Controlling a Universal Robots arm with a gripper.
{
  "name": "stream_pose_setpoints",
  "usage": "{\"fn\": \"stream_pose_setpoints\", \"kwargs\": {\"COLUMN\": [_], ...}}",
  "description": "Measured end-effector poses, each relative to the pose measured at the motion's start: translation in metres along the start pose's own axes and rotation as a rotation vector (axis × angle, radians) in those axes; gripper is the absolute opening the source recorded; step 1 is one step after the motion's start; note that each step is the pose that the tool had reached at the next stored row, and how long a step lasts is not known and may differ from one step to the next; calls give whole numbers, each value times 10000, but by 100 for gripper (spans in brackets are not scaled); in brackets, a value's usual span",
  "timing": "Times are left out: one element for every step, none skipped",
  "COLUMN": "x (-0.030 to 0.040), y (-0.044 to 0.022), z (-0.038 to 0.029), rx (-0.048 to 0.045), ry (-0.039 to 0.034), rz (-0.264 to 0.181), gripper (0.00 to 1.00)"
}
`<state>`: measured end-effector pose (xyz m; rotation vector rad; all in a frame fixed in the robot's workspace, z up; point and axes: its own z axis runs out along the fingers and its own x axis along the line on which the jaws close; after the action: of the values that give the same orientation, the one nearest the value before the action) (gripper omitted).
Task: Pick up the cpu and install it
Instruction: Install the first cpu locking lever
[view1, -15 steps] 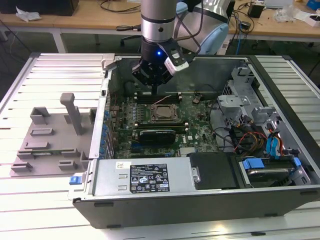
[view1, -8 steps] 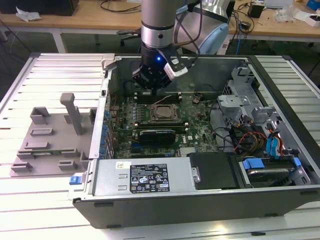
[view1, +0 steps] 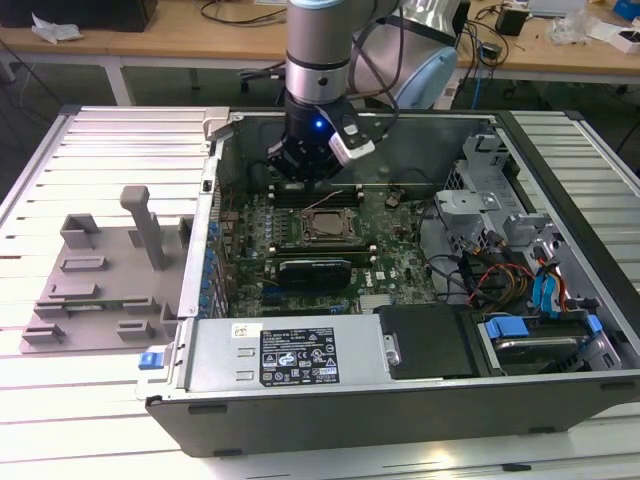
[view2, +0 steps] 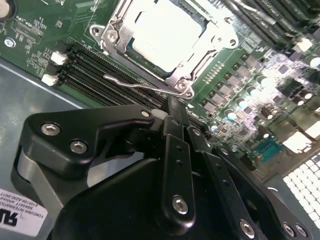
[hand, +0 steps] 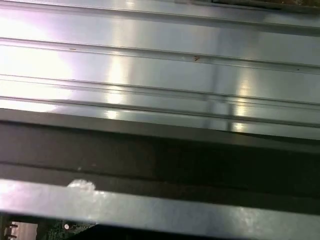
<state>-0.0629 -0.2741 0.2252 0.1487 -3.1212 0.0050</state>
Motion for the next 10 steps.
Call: {"fn": "stream_pose_setpoints", "kwargs": {"x": [-14,-32,-44,-62,-71,-83,-106,-126,-135,-148], "y": [-1,-1,1,4,6,9,13,16,17,18], "z": [8,17,23,34,40,48,61,73,80,88], "rx": [1,1,1,-2,-3,-3,-4,-5,-5,-6], "ry": [9,19,24,32,35,40,52,64,71,80], "rz": [1,1,2,3,2,2,2,1,2,1], "gripper": [11,11,11,11,11,11,11,11,11,11]}}
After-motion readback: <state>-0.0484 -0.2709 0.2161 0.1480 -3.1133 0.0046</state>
